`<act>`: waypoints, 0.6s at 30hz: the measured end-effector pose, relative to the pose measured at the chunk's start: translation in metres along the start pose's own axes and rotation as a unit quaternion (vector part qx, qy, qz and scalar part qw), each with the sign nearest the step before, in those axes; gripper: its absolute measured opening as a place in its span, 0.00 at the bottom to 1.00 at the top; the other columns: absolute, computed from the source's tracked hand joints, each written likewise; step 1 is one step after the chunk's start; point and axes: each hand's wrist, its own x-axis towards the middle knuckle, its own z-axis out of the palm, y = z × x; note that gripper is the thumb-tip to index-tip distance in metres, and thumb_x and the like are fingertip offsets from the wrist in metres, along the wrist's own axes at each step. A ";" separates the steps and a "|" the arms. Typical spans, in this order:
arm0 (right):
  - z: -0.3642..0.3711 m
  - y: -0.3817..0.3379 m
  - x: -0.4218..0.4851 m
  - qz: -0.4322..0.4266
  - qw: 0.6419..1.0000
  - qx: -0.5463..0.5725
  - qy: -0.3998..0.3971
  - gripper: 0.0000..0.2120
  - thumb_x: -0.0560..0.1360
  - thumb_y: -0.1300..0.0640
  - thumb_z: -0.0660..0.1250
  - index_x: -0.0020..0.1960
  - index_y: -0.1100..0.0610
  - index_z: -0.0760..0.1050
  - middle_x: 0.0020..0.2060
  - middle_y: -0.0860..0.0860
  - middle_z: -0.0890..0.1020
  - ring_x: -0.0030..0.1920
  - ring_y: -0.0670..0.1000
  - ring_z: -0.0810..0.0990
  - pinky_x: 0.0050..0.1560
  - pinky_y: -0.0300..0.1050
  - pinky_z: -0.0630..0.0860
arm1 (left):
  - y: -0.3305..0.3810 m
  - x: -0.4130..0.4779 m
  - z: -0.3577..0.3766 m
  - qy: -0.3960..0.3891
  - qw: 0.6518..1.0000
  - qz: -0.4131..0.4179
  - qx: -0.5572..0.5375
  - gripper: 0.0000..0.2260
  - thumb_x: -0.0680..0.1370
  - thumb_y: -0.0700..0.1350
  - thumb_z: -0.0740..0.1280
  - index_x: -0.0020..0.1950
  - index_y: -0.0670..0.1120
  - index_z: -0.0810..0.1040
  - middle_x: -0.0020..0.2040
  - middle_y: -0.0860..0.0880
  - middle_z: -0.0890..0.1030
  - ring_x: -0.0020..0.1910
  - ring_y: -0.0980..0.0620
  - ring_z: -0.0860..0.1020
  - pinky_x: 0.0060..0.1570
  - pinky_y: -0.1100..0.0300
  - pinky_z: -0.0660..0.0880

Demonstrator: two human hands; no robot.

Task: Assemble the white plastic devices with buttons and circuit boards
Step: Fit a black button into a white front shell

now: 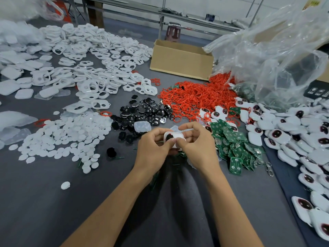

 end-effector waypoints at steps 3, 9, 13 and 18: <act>0.003 0.000 -0.001 0.000 1.000 0.025 -0.013 0.13 0.68 0.66 0.70 0.46 0.50 0.77 0.35 0.51 0.81 0.32 0.50 0.76 0.35 0.41 0.73 | 0.001 0.001 -0.002 0.011 0.999 -0.026 -0.023 0.07 0.69 0.44 0.73 0.47 0.51 0.83 0.40 0.49 0.85 0.38 0.49 0.85 0.34 0.60 0.80; 0.003 0.001 -0.002 0.010 0.996 0.090 -0.028 0.09 0.70 0.64 0.72 0.47 0.53 0.78 0.37 0.51 0.80 0.36 0.52 0.77 0.40 0.48 0.76 | 0.020 -0.005 -0.004 0.041 0.997 -0.053 -0.033 0.05 0.70 0.39 0.72 0.43 0.48 0.83 0.38 0.46 0.85 0.35 0.49 0.84 0.32 0.60 0.79; -0.002 0.000 -0.001 -0.019 0.994 0.091 0.064 0.04 0.75 0.61 0.68 0.45 0.53 0.79 0.39 0.53 0.82 0.39 0.56 0.80 0.44 0.52 0.78 | 0.031 -0.010 -0.005 0.078 0.995 -0.062 -0.031 0.09 0.72 0.31 0.69 0.43 0.45 0.82 0.38 0.44 0.85 0.31 0.48 0.82 0.31 0.59 0.80; -0.020 0.009 0.004 -0.051 0.980 -0.009 0.193 0.12 0.75 0.67 0.63 0.44 0.52 0.79 0.38 0.43 0.82 0.37 0.39 0.78 0.41 0.33 0.73 | 0.038 -0.012 -0.004 0.101 0.991 -0.069 -0.054 0.11 0.72 0.29 0.66 0.44 0.44 0.81 0.37 0.45 0.84 0.27 0.51 0.80 0.27 0.61 0.77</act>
